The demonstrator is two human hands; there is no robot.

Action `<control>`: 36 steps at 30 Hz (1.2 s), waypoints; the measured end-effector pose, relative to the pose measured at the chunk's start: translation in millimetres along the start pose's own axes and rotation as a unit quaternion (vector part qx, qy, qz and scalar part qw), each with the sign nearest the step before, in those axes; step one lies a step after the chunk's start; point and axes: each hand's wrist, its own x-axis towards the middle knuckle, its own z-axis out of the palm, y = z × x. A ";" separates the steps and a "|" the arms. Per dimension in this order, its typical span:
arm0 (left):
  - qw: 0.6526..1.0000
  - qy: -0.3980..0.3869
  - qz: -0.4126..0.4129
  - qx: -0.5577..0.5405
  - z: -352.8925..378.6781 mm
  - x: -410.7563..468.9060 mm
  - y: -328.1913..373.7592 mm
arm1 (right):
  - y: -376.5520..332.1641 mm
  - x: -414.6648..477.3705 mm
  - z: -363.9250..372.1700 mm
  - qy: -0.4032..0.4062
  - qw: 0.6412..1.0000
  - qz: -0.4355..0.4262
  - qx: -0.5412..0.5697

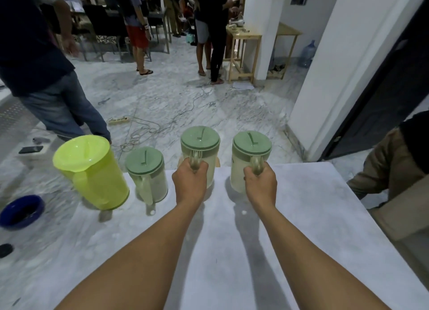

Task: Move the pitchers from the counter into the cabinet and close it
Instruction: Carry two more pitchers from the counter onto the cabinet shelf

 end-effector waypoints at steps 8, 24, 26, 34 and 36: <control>0.998 -0.013 0.046 -0.038 -44.6 -20.6 107.2 | -87.0 -33.4 -62.8 0.062 0.997 -0.040 0.006; 0.936 -0.263 0.192 -0.132 -103.8 -197.3 252.2 | -201.9 -253.2 -265.5 0.366 0.928 -0.067 -0.013; 0.921 -0.292 0.213 -0.143 -111.3 -231.4 266.8 | -208.2 -290.3 -291.5 0.405 0.912 -0.062 -0.024; 0.848 -0.426 0.255 -0.183 -138.6 -386.2 302.1 | -213.7 -452.1 -391.1 0.549 0.834 -0.019 -0.051; 0.828 -0.454 0.266 -0.194 -141.6 -425.8 308.0 | -208.9 -489.0 -413.6 0.581 0.812 -0.007 -0.047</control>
